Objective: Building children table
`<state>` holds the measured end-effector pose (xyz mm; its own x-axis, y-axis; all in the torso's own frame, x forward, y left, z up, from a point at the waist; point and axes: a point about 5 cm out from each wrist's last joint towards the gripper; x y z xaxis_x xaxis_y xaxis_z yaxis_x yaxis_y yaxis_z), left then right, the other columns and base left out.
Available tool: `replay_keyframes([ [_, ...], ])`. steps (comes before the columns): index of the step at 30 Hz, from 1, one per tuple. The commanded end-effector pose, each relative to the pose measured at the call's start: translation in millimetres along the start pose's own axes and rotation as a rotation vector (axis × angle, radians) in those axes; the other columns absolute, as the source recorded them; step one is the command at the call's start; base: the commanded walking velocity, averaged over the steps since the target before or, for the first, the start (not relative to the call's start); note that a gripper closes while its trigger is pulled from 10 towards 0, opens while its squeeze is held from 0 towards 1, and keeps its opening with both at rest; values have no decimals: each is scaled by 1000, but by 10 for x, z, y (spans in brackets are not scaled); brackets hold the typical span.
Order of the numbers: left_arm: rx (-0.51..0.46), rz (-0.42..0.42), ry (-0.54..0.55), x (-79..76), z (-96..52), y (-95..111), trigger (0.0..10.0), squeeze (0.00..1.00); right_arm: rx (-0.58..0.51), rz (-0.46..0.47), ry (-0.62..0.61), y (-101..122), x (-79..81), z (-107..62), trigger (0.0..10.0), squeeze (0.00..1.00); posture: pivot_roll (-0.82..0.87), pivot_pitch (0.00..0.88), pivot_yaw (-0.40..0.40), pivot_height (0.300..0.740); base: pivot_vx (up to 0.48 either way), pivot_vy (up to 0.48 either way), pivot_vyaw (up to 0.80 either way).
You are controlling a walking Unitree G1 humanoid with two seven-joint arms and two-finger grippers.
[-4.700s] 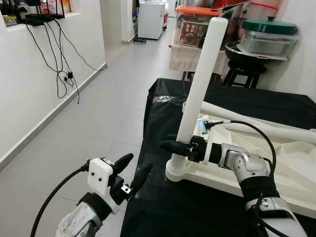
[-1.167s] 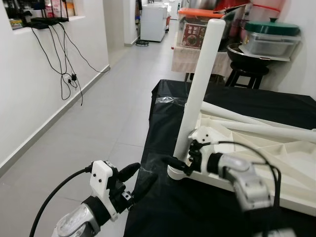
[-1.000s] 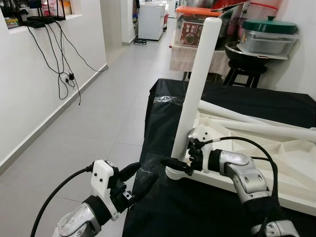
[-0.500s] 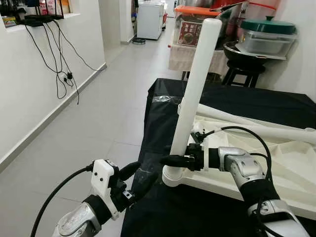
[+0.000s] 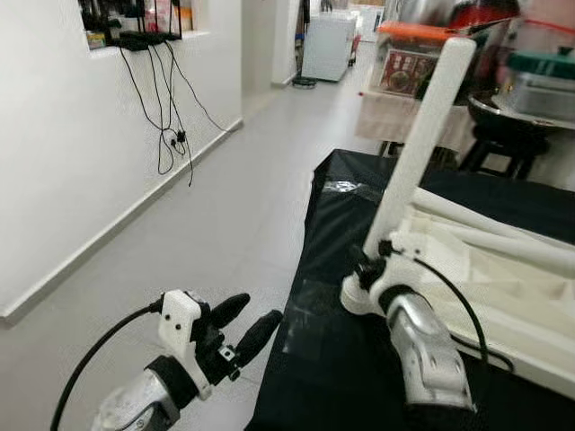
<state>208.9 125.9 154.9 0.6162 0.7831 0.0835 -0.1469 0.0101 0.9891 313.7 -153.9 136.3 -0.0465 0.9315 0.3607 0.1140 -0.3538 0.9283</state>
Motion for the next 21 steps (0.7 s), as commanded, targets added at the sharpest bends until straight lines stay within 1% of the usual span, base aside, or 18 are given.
replay_keyframes([
  [1,5,-15,-30,-38,11,-12,10000,0,-20,8,-10,48,-28,20,0,0,107,0,-94,740,0,0,0],
  [4,6,-11,-22,-37,8,-15,10000,0,-21,-4,-19,46,-29,10,0,0,109,0,-96,740,0,0,0],
  [5,6,-8,-15,-32,5,-15,10000,0,-16,-21,-22,40,-23,6,2471,0,109,0,-96,740,0,0,0],
  [6,6,-7,-11,-26,4,-16,10000,0,-4,-43,-10,32,-7,14,10000,0,109,0,-97,740,0,0,0],
  [8,6,-6,-8,-22,3,-17,10000,0,-4,-55,-22,23,15,15,10000,0,109,0,-97,740,0,0,0],
  [9,6,-7,-8,-17,2,-18,10000,0,47,-95,63,-10,102,41,10000,0,111,0,-96,740,0,0,0],
  [10,7,-7,-9,-15,1,-19,10000,0,87,-121,124,-39,161,52,10000,569,111,0,-96,740,0,0,0],
  [11,7,-7,-9,-15,1,-19,10000,0,87,-121,124,-39,161,52,10000,569,111,0,-96,740,0,0,0],
  [12,7,-8,-11,-14,-1,-22,10000,0,134,-112,229,-42,221,73,10000,1000,112,0,-91,740,0,0,0],
  [13,7,-8,-11,-14,-1,-22,10000,0,134,-112,229,-42,221,73,10000,1000,112,0,-91,740,0,0,0],
  [14,8,-10,-14,-15,2,-27,10000,0,167,-98,324,-19,259,82,10000,1000,117,0,-91,740,0,0,0],
  [15,8,-10,-14,-15,2,-27,10000,0,167,-98,324,-19,259,82,10000,1000,117,0,-91,740,0,0,0],
  [16,8,-11,-15,-17,8,-32,10000,0,202,-72,470,25,277,98,10000,1000,116,0,-93,740,0,0,0],
  [17,8,-12,-17,-19,14,-37,10000,0,252,-78,628,50,264,106,10000,490,119,0,-94,740,0,0,0],
  [18,8,-12,-17,-19,14,-37,10000,0,252,-78,628,50,264,106,10000,490,119,0,-94,740,0,0,0],
  [19,8,-11,-17,-20,19,-39,10000,0,308,-51,733,61,234,111,10000,0,119,0,-94,740,0,0,0],
  [21,8,-11,-17,-20,19,-39,10000,0,308,-51,733,61,234,111,10000,0,119,0,-94,740,0,0,0],
])
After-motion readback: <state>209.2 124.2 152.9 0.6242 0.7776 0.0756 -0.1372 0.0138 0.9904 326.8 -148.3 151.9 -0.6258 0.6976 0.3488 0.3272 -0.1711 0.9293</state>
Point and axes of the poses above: a point about 5 cm out from each wrist's last joint towards the gripper, its own z axis pointing out of the wrist towards the gripper, its own y axis along the axis of the wrist's last joint, x = y × z, and after that the axes turned 15 degrees about z, right-handed
